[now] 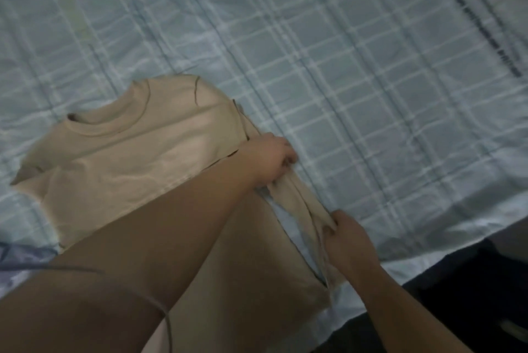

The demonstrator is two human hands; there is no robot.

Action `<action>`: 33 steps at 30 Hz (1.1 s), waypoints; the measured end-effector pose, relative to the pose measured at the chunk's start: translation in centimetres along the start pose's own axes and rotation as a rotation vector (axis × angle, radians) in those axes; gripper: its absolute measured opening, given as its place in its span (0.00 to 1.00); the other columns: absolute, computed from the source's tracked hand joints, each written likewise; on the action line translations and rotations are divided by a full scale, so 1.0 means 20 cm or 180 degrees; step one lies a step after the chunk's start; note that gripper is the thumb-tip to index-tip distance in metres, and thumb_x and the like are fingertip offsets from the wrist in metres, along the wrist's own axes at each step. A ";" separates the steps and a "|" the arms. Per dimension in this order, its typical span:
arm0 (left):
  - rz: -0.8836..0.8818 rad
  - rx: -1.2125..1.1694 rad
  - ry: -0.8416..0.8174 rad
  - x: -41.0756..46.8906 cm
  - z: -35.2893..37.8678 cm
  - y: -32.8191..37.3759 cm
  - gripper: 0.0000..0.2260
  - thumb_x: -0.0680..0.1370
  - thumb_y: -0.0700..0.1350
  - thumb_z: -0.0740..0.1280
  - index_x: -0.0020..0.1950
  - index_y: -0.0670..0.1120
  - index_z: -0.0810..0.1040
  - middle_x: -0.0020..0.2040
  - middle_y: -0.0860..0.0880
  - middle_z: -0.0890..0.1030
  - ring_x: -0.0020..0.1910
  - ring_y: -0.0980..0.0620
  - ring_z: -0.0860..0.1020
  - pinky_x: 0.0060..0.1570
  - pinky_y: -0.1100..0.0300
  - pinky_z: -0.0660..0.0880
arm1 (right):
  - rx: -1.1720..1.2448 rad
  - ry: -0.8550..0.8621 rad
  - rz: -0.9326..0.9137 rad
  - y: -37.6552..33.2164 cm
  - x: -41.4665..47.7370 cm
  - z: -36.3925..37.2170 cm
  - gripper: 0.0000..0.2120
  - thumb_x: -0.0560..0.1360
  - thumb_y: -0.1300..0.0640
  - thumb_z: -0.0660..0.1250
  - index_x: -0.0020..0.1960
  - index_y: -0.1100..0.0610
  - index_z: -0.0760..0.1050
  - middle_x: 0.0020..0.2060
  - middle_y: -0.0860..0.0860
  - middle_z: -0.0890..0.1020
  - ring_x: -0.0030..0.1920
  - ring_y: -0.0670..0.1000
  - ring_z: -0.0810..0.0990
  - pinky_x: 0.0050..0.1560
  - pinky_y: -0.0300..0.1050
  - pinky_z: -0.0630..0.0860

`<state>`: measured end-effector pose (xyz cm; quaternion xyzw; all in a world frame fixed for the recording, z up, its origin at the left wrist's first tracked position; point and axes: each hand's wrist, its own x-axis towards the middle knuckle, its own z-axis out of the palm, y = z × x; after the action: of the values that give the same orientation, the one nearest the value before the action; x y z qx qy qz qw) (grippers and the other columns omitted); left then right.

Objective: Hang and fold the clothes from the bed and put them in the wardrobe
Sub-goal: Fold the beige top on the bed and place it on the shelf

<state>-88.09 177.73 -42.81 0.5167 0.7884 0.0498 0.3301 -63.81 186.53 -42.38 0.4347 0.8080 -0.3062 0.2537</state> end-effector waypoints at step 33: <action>-0.1224 -0.0669 0.1082 0.45 -0.33 -0.22 0.07 0.76 0.53 0.69 0.43 0.51 0.76 0.43 0.50 0.77 0.43 0.48 0.75 0.43 0.55 0.70 | 0.1784 0.2559 0.0423 0.31 0.75 -0.75 0.04 0.77 0.48 0.58 0.50 0.47 0.67 0.41 0.48 0.74 0.42 0.52 0.72 0.43 0.44 0.63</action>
<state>-97.44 185.05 -43.72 0.3046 0.9066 0.1537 0.2483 -68.09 208.08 -43.91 0.6205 0.6990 -0.3029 -0.1857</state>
